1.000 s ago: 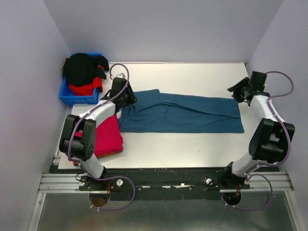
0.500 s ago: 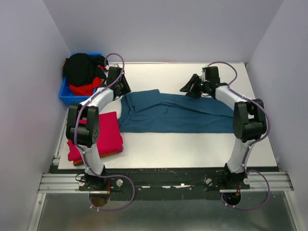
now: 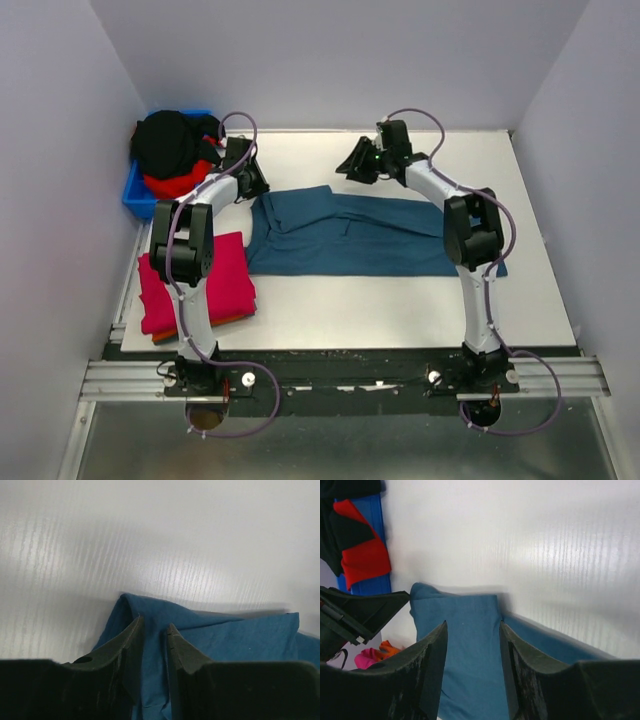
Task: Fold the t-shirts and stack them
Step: Fold the other side of the tshirt into a rectangle
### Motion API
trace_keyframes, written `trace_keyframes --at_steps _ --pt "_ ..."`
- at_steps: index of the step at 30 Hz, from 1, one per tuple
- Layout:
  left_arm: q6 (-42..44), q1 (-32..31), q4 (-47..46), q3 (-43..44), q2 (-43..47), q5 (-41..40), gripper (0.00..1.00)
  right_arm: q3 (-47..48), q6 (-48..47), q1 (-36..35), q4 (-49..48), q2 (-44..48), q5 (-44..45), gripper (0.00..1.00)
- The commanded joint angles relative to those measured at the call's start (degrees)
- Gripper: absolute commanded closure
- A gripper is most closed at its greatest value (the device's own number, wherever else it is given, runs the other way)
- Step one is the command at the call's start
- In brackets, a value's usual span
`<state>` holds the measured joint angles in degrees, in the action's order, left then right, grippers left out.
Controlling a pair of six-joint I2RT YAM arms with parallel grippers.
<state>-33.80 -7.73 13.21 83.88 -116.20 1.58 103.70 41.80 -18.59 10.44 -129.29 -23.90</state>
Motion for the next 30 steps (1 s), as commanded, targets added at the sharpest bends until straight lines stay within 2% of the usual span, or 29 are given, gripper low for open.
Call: trace_keyframes --at_steps 1,5,9,10,20,28,30 --pt "-0.5 0.4 1.6 2.8 -2.8 3.2 0.65 6.0 2.6 -1.8 2.8 -6.4 0.4 0.47" --pt "0.0 0.8 3.4 5.3 -5.6 3.6 0.73 9.8 4.7 -3.3 3.4 -9.7 1.6 0.48" --pt "0.1 1.2 2.9 4.5 -5.5 3.4 0.94 13.8 5.3 -4.3 4.5 -12.9 3.6 0.49" --pt "0.2 1.2 3.0 4.3 -5.3 3.1 0.97 14.9 5.2 -4.4 4.9 -13.7 3.9 0.50" --pt "1.3 1.4 3.5 3.8 -4.6 1.8 1.00 18.5 4.9 -5.4 6.5 -16.9 5.5 0.53" --pt "1.8 1.5 4.4 4.2 -4.6 1.5 1.00 18.2 4.5 -5.8 9.0 -15.7 10.8 0.48" --pt "1.8 1.5 4.5 4.3 -4.6 1.7 1.00 19.3 4.9 -5.9 9.9 -16.4 10.4 0.51"
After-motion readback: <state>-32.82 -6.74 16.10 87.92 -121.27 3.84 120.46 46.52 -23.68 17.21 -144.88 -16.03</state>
